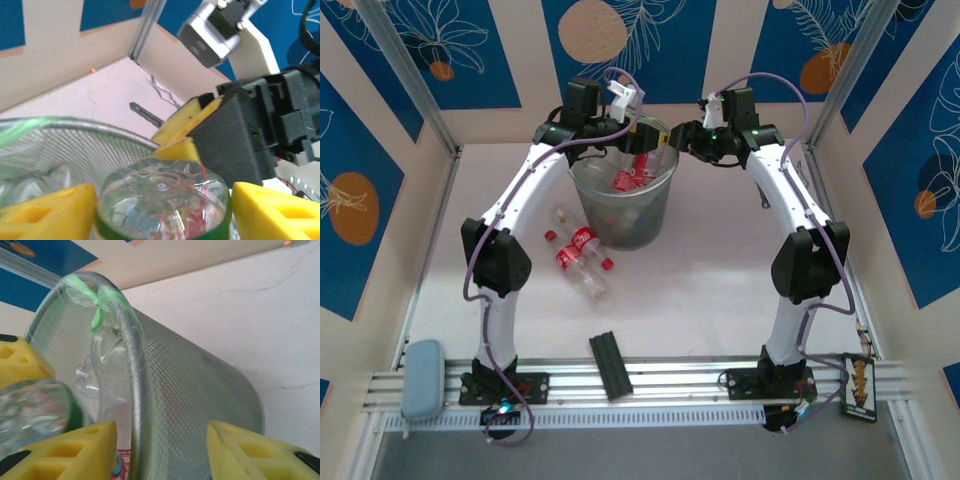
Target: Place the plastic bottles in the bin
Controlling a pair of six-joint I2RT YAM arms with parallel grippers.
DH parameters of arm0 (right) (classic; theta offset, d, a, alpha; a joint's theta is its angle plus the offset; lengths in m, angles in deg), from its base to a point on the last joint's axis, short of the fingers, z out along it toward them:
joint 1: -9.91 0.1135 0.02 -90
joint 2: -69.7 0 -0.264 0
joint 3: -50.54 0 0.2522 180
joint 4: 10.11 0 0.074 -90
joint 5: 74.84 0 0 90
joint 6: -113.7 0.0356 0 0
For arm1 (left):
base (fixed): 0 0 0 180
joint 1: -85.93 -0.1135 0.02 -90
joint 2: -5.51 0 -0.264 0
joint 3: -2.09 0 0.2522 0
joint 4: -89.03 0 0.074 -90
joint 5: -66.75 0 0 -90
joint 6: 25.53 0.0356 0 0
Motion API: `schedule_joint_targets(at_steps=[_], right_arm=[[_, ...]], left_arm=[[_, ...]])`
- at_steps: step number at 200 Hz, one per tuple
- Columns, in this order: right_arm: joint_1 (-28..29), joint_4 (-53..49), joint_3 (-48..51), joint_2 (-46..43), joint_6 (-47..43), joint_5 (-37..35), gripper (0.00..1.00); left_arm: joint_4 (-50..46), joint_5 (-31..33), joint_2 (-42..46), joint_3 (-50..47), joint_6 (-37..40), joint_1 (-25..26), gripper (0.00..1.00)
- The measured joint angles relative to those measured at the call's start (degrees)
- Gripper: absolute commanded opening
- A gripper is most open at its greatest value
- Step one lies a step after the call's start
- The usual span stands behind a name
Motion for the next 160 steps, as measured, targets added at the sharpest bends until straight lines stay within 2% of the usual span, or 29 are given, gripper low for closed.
schedule_joint_targets(at_steps=[62,99,118,160], right_arm=[[-1.7,0.2,0.0,-4.2,0.0,-0.2,0.48],[-1.3,0.0,-0.2,-3.8,0.0,0.2,0.47],[-1.0,0.0,-1.8,-2.9,0.1,0.5,0.46],[-0.4,-0.2,-5.4,0.6,0.2,0.5,0.45]], left_arm=[[2.8,0.9,0.0,-1.5,-2.7,0.1,0.45],[2.8,0.9,0.0,-1.7,-3.0,0.5,0.36],[3.2,0.9,0.0,-2.6,-2.8,0.6,0.33],[5.0,1.2,0.0,-6.4,-2.8,0.7,0.32]])
